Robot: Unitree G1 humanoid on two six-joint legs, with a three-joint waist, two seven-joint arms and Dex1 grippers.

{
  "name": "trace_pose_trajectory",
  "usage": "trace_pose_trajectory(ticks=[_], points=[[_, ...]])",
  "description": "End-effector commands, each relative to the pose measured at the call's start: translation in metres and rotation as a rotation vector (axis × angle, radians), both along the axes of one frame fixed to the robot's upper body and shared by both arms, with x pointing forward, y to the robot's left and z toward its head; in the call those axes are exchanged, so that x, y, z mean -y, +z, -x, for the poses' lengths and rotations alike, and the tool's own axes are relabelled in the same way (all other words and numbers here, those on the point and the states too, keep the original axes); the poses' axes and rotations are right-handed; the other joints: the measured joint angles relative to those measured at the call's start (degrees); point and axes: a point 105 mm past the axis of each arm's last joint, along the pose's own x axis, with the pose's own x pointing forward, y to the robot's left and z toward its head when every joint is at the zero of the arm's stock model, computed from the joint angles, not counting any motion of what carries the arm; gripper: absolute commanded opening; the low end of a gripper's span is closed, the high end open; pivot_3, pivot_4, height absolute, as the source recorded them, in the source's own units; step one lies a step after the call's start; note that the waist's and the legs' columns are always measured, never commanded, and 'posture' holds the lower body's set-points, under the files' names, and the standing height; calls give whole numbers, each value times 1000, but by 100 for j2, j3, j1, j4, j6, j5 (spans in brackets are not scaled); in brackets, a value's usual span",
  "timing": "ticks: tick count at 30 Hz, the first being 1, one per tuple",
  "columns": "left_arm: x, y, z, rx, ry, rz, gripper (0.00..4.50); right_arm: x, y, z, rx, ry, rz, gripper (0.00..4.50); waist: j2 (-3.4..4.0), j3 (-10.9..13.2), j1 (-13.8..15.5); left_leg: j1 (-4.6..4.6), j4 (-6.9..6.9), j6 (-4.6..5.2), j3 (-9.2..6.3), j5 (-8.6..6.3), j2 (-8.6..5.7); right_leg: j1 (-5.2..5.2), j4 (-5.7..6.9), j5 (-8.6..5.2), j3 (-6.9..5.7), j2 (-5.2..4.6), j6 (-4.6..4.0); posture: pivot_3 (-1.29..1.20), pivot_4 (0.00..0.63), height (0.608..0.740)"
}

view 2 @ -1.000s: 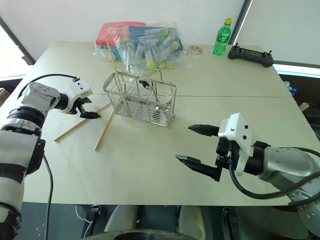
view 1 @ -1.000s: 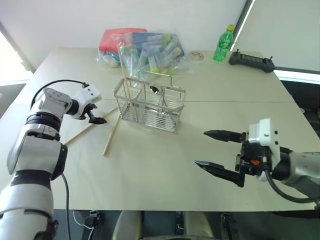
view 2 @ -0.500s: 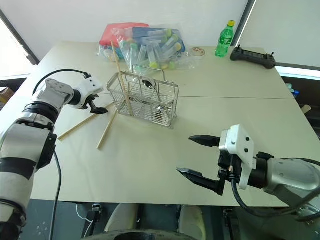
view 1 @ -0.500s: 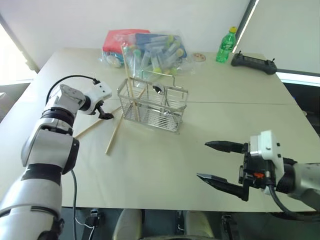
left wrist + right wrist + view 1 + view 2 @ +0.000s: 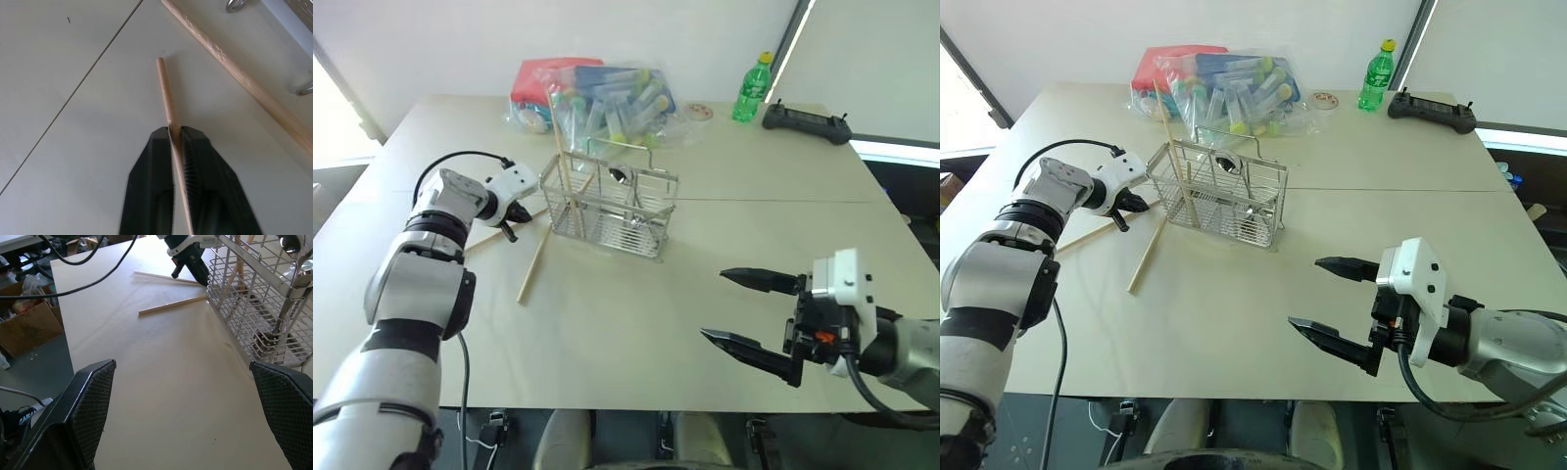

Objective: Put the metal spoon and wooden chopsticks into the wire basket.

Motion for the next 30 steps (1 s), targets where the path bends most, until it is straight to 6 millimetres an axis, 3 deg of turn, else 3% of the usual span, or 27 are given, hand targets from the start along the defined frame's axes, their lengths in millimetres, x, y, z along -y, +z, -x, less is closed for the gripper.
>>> trace_pose_trajectory(ticks=[1,6,8,10,12,15,17,22,25,30], points=[[-6,2,0,4,29,7,42,0,10,0,49,11,1,4500,0,0,1,0,0,0,0,0,0,0,0,0,0,0,1,0,150,691],[-14,8,-1,40,72,34,42,-1,9,-1,44,21,0,4500,-1,1,-7,0,-1,1,0,0,0,-1,0,-1,-1,0,1,0,150,691],[-19,21,-5,92,114,86,42,-2,9,-2,43,24,-2,4500,-4,3,-11,0,-1,1,0,0,1,-3,0,-1,-1,0,1,0,150,691],[-24,47,-12,188,177,183,42,-2,8,-3,43,26,-2,4500,-7,5,-10,-1,-2,1,0,0,2,-5,1,-1,-1,1,2,0,150,691],[-29,84,-20,318,249,321,42,-2,8,-3,41,27,0,4500,-16,11,-6,-2,-3,1,-1,0,2,-7,2,0,-1,1,2,0,150,691],[-35,158,-23,555,296,579,42,-1,7,-2,35,26,0,4500,-46,27,13,-8,-4,0,-11,0,2,-6,1,0,-12,1,3,0,150,691],[-38,208,-16,698,288,774,42,-1,5,-2,29,25,-3,4500,-46,27,9,-9,-4,0,-10,-1,0,-4,-2,-2,-12,-2,6,0,150,691],[-27,299,12,944,136,1099,42,-4,3,-2,9,37,-26,4500,-45,27,-5,-1,-12,-1,-6,-1,-2,1,-4,-5,-11,-6,13,0,150,691],[2,312,18,973,38,1118,42,-6,2,-3,7,58,-20,4500,-37,24,6,8,-16,-2,-6,0,-1,6,1,-5,-11,-5,13,0,150,691],[47,303,31,947,-83,1115,42,-3,6,-12,19,51,-21,4500,-27,24,-4,18,5,-5,-9,2,-1,28,3,-3,-10,-4,10,0,150,691]])
